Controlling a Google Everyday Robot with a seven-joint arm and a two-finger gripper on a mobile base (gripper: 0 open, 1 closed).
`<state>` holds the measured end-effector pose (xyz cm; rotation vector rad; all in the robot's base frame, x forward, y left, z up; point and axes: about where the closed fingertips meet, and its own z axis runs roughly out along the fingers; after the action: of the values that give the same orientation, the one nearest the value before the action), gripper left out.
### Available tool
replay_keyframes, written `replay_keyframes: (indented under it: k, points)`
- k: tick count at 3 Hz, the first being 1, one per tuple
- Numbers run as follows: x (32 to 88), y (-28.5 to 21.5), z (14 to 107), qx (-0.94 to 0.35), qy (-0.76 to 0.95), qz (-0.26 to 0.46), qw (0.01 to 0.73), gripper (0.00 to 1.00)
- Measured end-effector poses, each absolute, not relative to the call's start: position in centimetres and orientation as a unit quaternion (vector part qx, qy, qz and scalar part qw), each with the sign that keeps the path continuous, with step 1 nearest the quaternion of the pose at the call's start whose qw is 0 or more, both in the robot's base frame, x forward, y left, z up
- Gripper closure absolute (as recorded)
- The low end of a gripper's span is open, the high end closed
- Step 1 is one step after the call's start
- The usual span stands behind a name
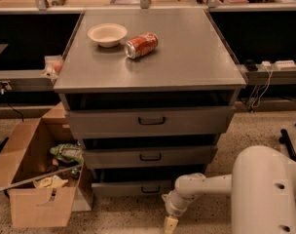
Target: Open bottom drawer
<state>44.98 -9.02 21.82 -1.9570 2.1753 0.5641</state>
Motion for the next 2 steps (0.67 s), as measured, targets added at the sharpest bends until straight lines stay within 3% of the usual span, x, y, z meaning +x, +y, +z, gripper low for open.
replay_keyframes:
  k: [2]
  points:
    - [50.1,-10.5,20.6,-0.679,0.710,0.107,0.151,0.00]
